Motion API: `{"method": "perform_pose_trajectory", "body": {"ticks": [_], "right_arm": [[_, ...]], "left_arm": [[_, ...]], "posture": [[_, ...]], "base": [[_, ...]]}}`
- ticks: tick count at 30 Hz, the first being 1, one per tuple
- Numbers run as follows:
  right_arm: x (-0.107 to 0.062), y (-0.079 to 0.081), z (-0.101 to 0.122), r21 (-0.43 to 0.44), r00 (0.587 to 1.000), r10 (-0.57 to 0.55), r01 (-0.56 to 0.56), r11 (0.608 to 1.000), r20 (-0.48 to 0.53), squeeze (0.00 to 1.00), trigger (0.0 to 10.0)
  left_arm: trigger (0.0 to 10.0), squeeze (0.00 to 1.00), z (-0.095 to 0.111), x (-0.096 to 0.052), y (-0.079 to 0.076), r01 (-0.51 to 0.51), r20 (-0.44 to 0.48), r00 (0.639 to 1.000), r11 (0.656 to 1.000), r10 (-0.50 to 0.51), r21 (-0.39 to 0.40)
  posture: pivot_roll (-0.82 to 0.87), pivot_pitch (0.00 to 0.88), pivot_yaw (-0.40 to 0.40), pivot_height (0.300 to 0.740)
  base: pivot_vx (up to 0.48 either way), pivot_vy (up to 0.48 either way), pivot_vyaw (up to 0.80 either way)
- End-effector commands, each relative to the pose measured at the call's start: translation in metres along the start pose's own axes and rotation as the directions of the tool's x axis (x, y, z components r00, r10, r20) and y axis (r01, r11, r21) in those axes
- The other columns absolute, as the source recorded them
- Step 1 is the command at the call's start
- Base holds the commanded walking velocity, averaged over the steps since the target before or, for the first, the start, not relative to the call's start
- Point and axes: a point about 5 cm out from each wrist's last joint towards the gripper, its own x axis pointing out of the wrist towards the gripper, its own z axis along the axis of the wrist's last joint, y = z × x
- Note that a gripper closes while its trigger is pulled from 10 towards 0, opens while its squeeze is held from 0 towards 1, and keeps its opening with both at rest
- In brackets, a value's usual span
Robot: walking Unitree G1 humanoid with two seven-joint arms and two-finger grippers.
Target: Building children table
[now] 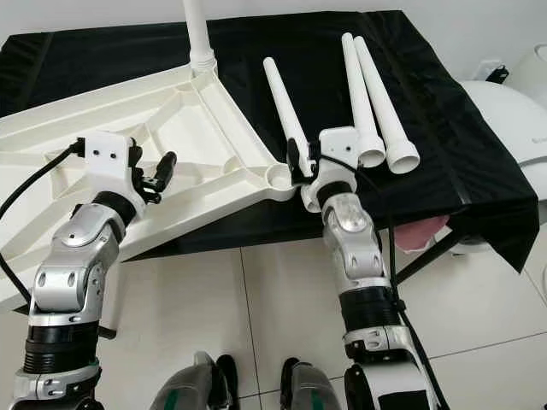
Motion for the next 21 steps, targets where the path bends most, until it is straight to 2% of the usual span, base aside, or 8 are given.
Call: {"method": "perform_pose_trajectory", "body": {"ticks": [1, 5, 14, 18, 21], "right_arm": [[-0.004, -0.001, -0.004, 0.016, 1.0, -0.016, 0.016, 1.0, -0.015, 0.0, 10.0], [-0.003, -0.004, -0.002, 0.018, 0.999, -0.028, 0.028, 0.999, -0.015, 0.0, 10.0], [0.012, -0.01, 0.007, 0.014, 0.998, -0.033, 0.034, 0.999, -0.048, 0.0, 10.0], [0.027, -0.012, 0.007, -0.018, 0.99, -0.046, 0.044, 0.999, -0.135, 0.0, 10.0], [0.03, -0.012, 0.006, -0.012, 0.987, -0.043, 0.041, 0.999, -0.157, 0.0, 10.0]], "left_arm": [[10.0, 0.0, -0.003, -0.004, 0.003, -0.072, -0.005, 0.997, 0.997, 0.073, 0.012], [10.0, 0.0, -0.002, -0.004, 0.002, -0.065, 0.0, 0.998, 0.998, 0.065, 0.007], [10.0, 0.0, 0.002, -0.001, -0.003, -0.039, 0.012, 0.999, 0.999, 0.039, 0.005], [10.0, 0.0, 0.007, -0.003, -0.004, -0.033, 0.018, 0.999, 0.999, 0.033, 0.009], [10.0, 0.0, 0.008, -0.003, -0.004, -0.034, 0.021, 0.999, 0.999, 0.033, 0.009]], "posture": [[-0.03, 0.159, 0.002, 0.74], [-0.03, 0.159, 0.002, 0.74], [-0.03, 0.167, -0.001, 0.74], [-0.02, 0.175, -0.013, 0.74], [-0.02, 0.175, -0.013, 0.74]], "base": [[0.0, 0.0, 0.0], [0.0, 0.0, 0.0], [0.0, 0.0, 0.0], [0.0, 0.0, 0.0], [0.0, 0.0, 0.0]]}}
